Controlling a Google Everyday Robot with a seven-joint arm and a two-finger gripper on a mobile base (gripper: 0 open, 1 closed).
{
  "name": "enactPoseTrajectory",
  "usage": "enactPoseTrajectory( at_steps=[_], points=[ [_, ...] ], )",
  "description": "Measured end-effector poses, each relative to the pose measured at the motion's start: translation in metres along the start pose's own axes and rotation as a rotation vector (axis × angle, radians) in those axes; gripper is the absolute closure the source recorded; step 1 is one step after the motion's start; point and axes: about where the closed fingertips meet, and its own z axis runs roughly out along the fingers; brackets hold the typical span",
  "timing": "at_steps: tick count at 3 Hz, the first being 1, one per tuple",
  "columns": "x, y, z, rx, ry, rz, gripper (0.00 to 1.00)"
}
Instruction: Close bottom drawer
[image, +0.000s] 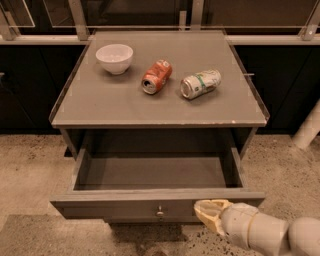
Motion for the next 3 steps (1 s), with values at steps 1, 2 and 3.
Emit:
enactPoseTrajectory(
  at_steps=[1,2,3],
  points=[
    [0.000,-0.012,0.001,0.048,0.004,-0.003,1.00],
    [-0.002,-0.012,0.003,0.056,0.006,-0.011,1.00],
    [0.002,-0.023,0.029,0.085,0.004,-0.033,1.00]
  ],
)
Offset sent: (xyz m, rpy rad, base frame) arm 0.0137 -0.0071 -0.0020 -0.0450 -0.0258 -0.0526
